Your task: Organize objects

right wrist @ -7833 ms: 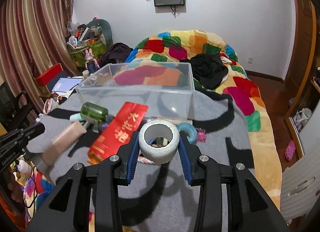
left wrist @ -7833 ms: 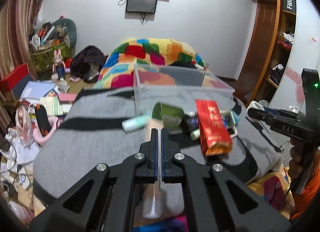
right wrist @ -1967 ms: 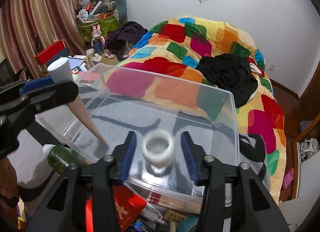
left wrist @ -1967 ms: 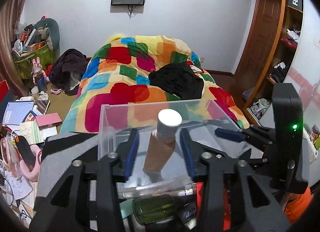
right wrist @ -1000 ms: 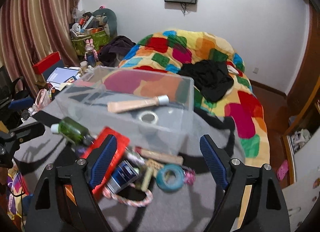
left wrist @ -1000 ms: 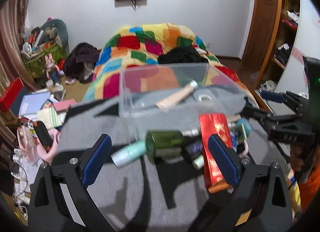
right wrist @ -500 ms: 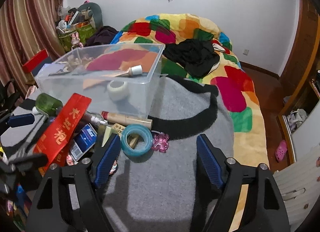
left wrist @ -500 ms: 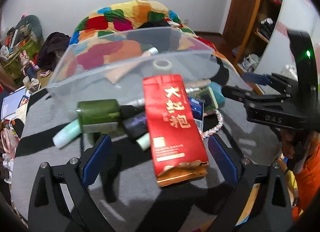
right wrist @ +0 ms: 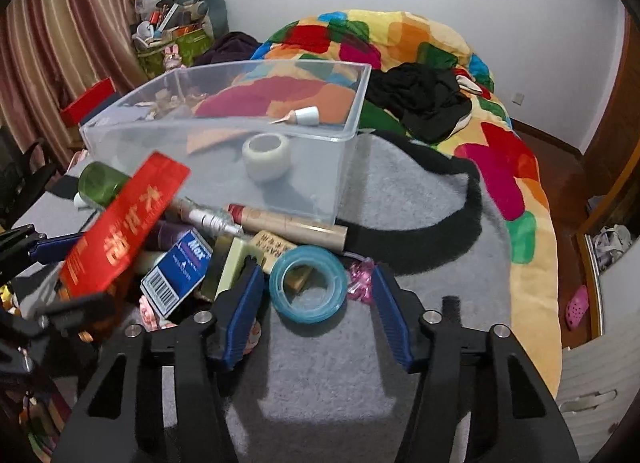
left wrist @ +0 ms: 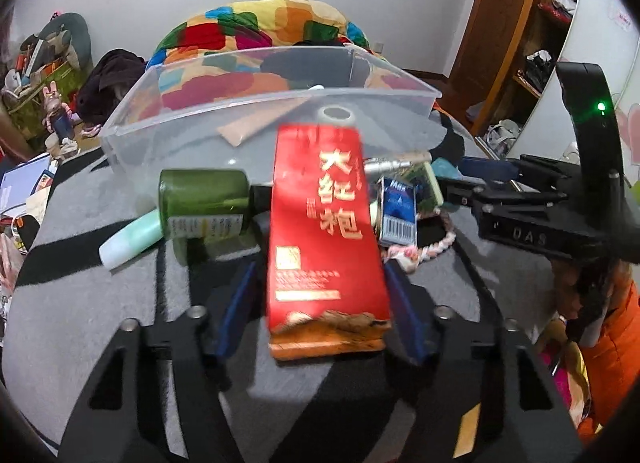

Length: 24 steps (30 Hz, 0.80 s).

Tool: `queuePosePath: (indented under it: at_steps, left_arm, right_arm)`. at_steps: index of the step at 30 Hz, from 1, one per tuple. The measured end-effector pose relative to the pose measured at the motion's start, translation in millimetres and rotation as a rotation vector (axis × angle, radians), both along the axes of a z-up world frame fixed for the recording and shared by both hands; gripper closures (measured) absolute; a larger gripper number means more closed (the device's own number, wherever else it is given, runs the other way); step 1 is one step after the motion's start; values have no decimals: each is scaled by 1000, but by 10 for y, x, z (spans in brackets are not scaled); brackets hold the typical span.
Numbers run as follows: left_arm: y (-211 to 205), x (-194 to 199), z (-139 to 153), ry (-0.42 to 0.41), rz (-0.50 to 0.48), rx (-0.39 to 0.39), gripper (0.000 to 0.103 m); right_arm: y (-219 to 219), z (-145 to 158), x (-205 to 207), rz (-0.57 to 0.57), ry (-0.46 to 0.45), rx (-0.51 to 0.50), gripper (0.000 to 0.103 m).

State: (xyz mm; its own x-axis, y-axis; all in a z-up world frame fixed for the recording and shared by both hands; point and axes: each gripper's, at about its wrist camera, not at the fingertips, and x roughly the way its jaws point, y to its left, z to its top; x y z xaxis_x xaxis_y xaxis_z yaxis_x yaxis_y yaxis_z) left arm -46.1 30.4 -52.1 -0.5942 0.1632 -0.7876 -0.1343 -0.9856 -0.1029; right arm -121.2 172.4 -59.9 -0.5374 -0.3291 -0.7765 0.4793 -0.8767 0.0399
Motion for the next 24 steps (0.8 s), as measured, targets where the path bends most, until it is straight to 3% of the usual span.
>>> queuePosePath:
  at_steps: [4,13,24]
  left_arm:
    - [-81,90,-6,17,28,-9,48]
    - [-176,236,207,107,57,-5,48]
    - [-174,342,710,227,41,41,48]
  right_arm:
    - [-5,0,-4,10,-11,-14,66]
    - [67,80,48,-19,-3,-54,66]
    - [135,561,185,-17,82,-151,66]
